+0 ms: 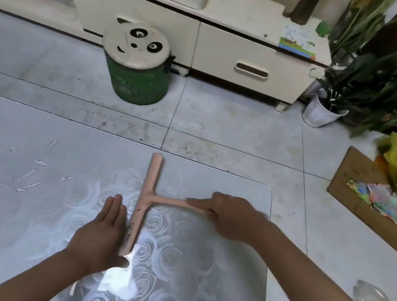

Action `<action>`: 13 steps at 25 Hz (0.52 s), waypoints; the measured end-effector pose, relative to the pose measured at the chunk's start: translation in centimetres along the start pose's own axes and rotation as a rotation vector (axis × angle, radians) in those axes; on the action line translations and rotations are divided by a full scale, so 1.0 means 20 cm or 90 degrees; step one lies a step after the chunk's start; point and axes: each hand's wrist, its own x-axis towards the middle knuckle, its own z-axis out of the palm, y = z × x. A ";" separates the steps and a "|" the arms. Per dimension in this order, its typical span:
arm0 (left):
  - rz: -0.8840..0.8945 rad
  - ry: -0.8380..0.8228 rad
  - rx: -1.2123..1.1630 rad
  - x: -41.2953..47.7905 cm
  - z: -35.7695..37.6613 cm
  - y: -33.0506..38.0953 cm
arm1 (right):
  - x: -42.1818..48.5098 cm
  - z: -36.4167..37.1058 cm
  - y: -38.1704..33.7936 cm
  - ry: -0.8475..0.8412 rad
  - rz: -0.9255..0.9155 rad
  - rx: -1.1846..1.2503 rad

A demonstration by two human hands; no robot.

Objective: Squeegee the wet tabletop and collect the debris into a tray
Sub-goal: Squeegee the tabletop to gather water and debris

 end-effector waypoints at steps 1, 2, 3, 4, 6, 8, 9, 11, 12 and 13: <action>0.009 0.012 -0.029 -0.01 -0.01 -0.01 | -0.01 -0.03 0.04 -0.001 -0.008 -0.026; 0.024 0.024 -0.052 -0.02 -0.02 -0.03 | -0.07 -0.08 0.11 -0.013 -0.006 -0.042; 0.045 0.046 -0.070 -0.05 -0.05 -0.07 | -0.15 -0.12 0.19 -0.045 0.018 -0.037; 0.080 0.091 -0.082 -0.08 -0.07 -0.11 | -0.23 -0.17 0.28 -0.079 0.057 -0.030; 0.129 0.227 -0.078 -0.16 -0.10 -0.22 | -0.30 -0.21 0.32 -0.120 0.118 -0.050; 0.083 0.290 -0.090 -0.24 -0.09 -0.32 | -0.24 -0.18 0.17 -0.101 0.121 -0.041; 0.042 0.262 -0.091 -0.28 -0.09 -0.37 | -0.15 -0.15 0.05 -0.097 0.096 -0.030; -0.063 0.169 -0.102 -0.35 -0.07 -0.45 | 0.05 -0.07 -0.23 -0.086 0.011 -0.041; -0.119 0.141 -0.107 -0.38 -0.06 -0.50 | 0.14 -0.04 -0.38 -0.066 -0.031 -0.056; -0.169 0.112 -0.092 -0.42 -0.06 -0.55 | 0.21 -0.05 -0.50 -0.037 -0.063 -0.080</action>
